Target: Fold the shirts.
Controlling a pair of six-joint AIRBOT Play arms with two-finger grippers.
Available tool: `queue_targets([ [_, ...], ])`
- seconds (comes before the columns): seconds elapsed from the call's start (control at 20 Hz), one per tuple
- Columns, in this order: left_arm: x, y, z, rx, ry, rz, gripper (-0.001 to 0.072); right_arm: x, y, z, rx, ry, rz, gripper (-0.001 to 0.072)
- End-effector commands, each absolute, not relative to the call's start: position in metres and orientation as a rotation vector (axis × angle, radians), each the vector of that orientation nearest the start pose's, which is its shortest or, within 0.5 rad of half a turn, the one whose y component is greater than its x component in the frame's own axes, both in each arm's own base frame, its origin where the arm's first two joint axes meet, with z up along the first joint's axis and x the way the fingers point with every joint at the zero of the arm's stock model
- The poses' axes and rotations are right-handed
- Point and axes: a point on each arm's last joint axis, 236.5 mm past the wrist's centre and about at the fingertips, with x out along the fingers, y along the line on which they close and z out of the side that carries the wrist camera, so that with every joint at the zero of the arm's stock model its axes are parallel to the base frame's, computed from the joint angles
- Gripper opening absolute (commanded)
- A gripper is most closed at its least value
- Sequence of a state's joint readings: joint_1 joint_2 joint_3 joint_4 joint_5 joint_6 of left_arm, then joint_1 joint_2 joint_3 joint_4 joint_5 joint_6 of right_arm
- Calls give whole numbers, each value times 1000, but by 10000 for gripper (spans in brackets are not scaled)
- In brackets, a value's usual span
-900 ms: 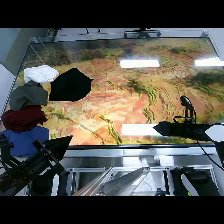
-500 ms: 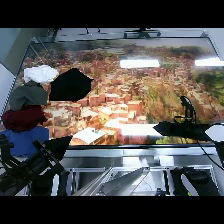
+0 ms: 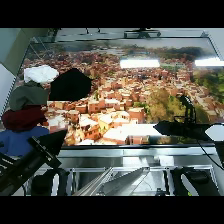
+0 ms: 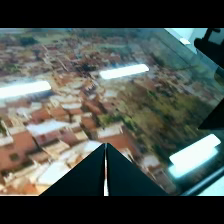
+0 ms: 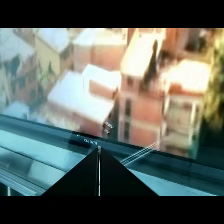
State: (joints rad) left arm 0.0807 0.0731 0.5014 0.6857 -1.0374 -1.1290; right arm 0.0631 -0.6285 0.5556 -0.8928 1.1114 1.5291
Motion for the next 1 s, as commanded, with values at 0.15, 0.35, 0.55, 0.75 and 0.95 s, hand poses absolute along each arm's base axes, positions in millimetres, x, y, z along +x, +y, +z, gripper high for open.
queue_targets([
  [0.15,195,-113,245,-266,49,-492,26,237,146,38,556,1121,423,26],
  [0.35,197,-108,257,-318,4,-478,26,238,146,38,539,1112,432,26],
  [0.55,214,-110,236,-354,111,-478,8,239,145,38,532,1107,431,27],
  [0.75,249,-107,203,-493,276,-441,8,243,144,39,516,1082,435,27],
  [0.95,307,-68,181,-381,349,-270,720,245,143,40,498,1067,443,36],
])
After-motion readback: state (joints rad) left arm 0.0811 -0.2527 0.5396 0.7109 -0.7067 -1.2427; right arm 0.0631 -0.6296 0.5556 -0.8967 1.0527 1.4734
